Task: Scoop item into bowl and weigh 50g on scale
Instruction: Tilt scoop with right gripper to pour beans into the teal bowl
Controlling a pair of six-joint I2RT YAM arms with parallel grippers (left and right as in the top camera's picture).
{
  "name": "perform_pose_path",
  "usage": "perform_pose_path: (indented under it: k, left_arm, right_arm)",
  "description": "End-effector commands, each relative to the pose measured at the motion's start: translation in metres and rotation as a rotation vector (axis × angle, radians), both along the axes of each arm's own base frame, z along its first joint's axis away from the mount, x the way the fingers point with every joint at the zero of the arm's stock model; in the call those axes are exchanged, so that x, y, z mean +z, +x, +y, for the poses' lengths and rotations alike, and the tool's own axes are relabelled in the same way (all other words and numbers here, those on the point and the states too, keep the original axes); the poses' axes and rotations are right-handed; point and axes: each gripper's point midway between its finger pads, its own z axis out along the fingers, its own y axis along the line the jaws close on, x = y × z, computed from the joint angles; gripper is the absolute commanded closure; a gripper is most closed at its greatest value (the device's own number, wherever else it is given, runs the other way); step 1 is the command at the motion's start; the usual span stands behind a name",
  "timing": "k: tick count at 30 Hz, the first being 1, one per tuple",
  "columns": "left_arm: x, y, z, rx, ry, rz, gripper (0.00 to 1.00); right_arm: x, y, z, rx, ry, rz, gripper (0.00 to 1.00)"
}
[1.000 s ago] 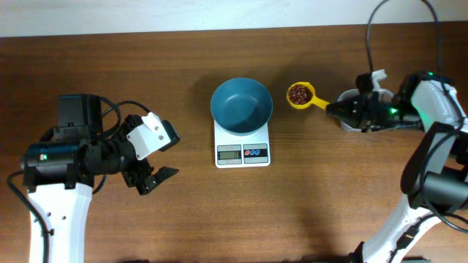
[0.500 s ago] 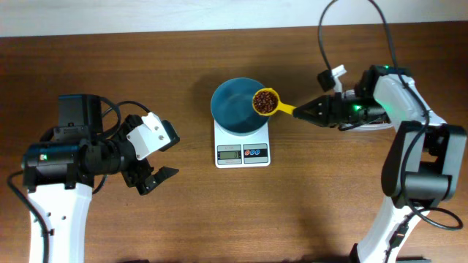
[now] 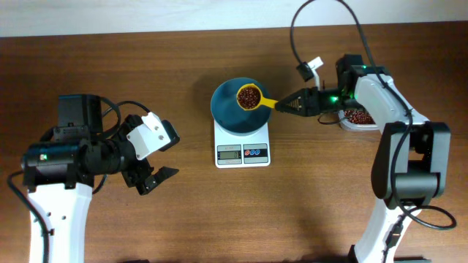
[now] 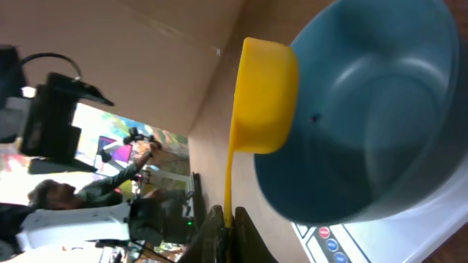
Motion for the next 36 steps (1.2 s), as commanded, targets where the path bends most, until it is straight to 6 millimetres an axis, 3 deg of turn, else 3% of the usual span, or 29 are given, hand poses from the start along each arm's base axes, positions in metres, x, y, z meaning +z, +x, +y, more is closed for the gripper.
perform_pose_path:
  k: [1, 8, 15, 19, 23, 27, 36]
  left_arm:
    - [0.007, 0.000, -0.002, 0.006, -0.024, -0.009, 0.01]
    - [0.007, 0.000, -0.002, 0.006, -0.024, -0.009, 0.01]
    - [0.007, 0.000, -0.002, 0.006, -0.024, -0.009, 0.01]
    - [0.007, 0.000, -0.002, 0.006, -0.024, -0.009, 0.01]
    - [0.007, 0.000, -0.002, 0.006, -0.024, -0.009, 0.01]
    - [0.007, 0.000, -0.002, 0.006, -0.024, -0.009, 0.01]
    - [0.007, 0.000, -0.002, 0.006, -0.024, -0.009, 0.01]
  right_arm:
    - [-0.004, 0.003, 0.004, -0.002, -0.031, 0.014, 0.96]
    - [-0.017, 0.015, -0.002, 0.022, -0.170, -0.156, 0.96]
    - [-0.003, 0.035, -0.011, 0.020, -0.308, -0.315, 0.96]
    - [0.001, 0.043, -0.010, 0.028, -0.473, -0.393, 0.96]
    - [-0.002, 0.039, -0.002, 0.056, -0.607, -0.430, 0.96]
    - [0.002, 0.034, 0.004, 0.072, -0.611, -0.432, 0.96]
    - [0.030, 0.031, 0.006, 0.058, -0.710, -0.532, 0.96]
